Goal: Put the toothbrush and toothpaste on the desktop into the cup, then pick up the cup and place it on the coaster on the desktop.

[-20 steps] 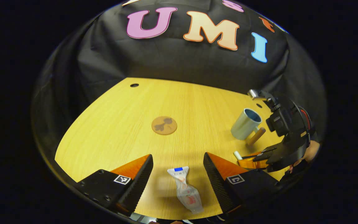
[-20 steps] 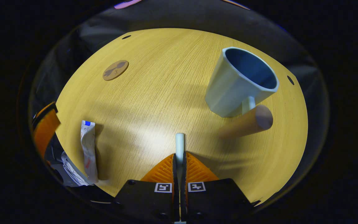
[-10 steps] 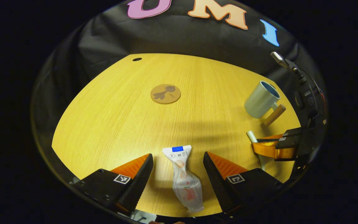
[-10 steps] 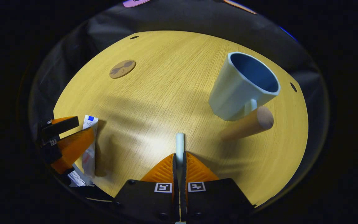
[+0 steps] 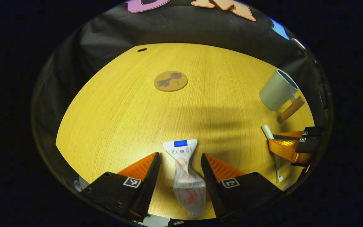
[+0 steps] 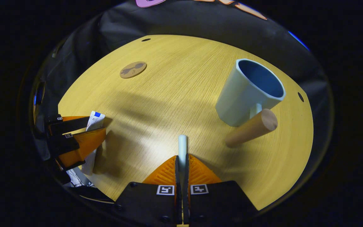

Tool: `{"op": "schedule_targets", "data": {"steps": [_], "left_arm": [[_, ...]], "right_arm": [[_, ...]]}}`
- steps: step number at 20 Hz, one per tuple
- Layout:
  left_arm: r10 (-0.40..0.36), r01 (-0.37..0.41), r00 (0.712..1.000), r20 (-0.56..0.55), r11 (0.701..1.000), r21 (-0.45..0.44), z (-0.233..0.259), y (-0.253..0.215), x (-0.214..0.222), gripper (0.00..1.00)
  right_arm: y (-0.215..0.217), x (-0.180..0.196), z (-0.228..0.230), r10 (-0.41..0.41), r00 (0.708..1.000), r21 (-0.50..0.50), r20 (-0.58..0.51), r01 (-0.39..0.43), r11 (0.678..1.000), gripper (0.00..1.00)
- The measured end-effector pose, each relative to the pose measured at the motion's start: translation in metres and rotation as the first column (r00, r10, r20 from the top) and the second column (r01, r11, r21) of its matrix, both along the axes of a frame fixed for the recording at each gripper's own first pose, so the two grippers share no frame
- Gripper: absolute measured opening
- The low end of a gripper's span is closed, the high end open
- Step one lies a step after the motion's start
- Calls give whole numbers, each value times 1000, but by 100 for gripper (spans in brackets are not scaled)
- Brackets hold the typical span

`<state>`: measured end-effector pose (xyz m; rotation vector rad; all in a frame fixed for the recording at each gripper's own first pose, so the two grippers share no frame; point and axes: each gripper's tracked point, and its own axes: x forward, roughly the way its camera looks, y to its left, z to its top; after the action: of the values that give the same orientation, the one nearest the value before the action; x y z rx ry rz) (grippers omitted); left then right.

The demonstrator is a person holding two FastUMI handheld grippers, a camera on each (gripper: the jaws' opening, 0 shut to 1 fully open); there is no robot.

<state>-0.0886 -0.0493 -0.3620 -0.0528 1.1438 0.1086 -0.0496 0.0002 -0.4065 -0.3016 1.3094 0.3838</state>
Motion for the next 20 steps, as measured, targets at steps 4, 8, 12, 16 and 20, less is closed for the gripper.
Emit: {"op": "schedule_targets", "data": {"steps": [4, 8, 12, 16, 20], "left_arm": [[-10, 10, 1000, 16, 1000, -17, 4, -1, 1, 33], [-77, 78, 997, 28, 996, -33, 8, -1, 1, 13], [-100, 103, 993, 55, 993, -53, 9, -2, 3, 5], [-85, 93, 994, 69, 990, -110, 12, -4, 4, 1], [-84, 97, 992, 92, 984, -148, 20, -4, 8, 1]], "right_arm": [[1, -2, 2, -4, 1000, 3, -3, 4, 1000, 5], [1, -1, 1, -11, 1000, -4, -2, 11, 1000, 5], [0, -1, 2, -25, 1000, -7, 2, 25, 1000, 4], [3, 0, 3, -60, 998, 37, 3, 59, 998, 4], [5, -3, 1, -125, 992, 96, 11, 123, 988, 4]]}}
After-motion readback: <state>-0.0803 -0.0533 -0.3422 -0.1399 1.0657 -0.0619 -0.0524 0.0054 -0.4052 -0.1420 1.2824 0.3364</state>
